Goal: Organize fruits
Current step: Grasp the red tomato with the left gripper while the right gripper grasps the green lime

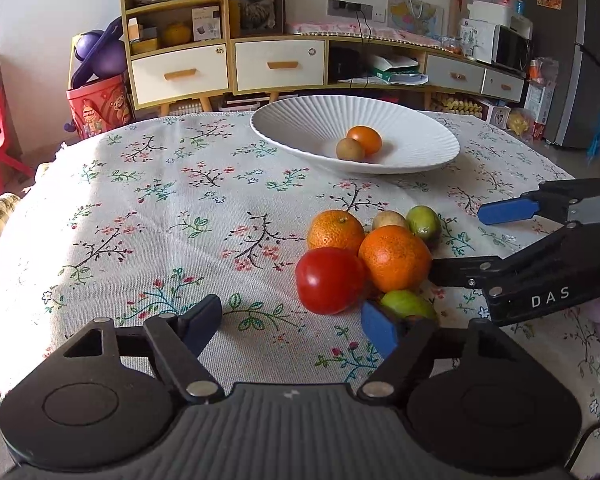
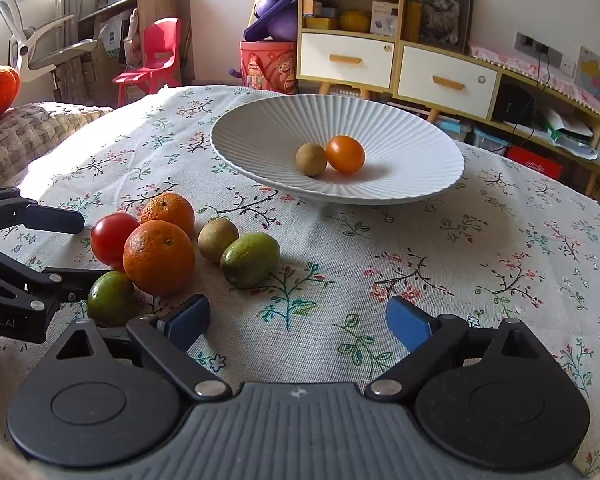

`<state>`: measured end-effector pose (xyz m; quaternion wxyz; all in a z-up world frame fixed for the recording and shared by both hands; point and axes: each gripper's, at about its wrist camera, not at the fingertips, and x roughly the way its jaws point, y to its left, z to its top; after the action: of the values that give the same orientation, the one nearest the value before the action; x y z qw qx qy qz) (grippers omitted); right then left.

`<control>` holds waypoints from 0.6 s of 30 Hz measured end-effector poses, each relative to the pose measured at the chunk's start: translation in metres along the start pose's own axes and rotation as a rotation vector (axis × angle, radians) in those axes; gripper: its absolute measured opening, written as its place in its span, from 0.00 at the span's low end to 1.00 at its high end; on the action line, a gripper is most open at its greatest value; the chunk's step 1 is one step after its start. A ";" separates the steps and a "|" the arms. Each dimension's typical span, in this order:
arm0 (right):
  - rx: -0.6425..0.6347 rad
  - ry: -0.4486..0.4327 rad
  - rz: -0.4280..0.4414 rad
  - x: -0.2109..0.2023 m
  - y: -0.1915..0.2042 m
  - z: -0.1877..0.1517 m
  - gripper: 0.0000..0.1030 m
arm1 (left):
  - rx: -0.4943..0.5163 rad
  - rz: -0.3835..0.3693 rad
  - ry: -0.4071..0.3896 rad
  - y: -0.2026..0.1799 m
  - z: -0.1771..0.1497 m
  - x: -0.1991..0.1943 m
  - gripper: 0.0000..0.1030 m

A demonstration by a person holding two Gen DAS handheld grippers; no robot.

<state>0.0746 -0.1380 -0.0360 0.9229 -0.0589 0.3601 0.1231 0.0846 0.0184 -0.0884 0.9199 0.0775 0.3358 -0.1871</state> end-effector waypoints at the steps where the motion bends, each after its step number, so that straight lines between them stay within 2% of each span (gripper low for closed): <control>1: -0.002 -0.001 0.002 0.001 0.001 0.001 0.86 | 0.000 -0.003 -0.003 0.000 0.001 0.001 0.60; 9: -0.020 -0.009 -0.003 0.004 0.007 0.008 0.71 | 0.006 -0.022 -0.009 -0.004 0.004 0.002 0.39; 14: -0.037 -0.010 0.004 0.005 0.011 0.011 0.58 | -0.002 -0.022 -0.009 -0.003 0.006 0.003 0.31; 18: -0.045 -0.011 0.010 0.005 0.013 0.012 0.53 | -0.014 -0.018 -0.008 -0.001 0.007 0.003 0.24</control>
<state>0.0822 -0.1218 -0.0307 0.9227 -0.0773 0.3525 0.1360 0.0901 0.0146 -0.0850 0.9201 0.0673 0.3340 -0.1931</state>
